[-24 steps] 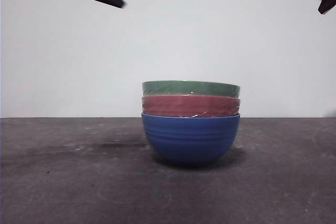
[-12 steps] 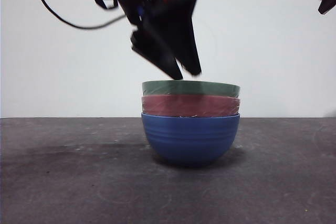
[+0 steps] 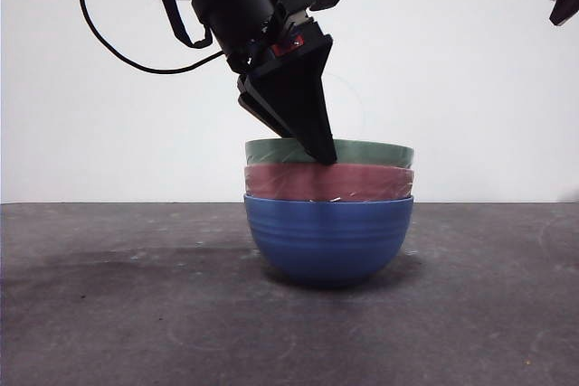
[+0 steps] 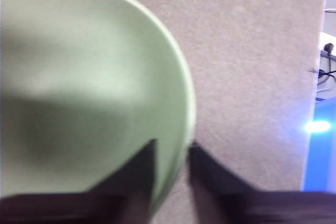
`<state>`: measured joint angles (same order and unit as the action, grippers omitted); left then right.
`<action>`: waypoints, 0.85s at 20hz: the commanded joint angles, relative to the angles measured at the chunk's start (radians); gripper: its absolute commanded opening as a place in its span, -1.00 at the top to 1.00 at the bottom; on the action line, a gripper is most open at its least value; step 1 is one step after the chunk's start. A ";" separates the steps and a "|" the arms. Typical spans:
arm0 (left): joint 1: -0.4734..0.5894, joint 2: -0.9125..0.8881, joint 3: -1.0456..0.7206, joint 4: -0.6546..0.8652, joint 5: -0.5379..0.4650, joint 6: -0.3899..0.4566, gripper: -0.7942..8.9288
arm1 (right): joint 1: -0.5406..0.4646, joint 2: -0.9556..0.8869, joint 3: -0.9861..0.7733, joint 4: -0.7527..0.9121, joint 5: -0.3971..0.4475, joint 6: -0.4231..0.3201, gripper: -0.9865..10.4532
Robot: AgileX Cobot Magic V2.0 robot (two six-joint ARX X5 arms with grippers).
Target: Pick up the green bowl on the top,put the green bowl on the left,pick up the red bowl in the middle,put the red bowl on the right
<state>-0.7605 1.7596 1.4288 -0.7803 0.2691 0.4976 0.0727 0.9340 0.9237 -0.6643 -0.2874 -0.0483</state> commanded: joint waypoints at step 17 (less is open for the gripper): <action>0.010 -0.122 0.364 -0.405 -0.193 -0.143 0.85 | 0.001 0.002 0.003 0.000 0.001 0.005 0.44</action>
<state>-0.7582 1.6505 1.7897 -1.1839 0.1047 0.3923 0.0727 0.9340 0.9237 -0.6655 -0.2871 -0.0486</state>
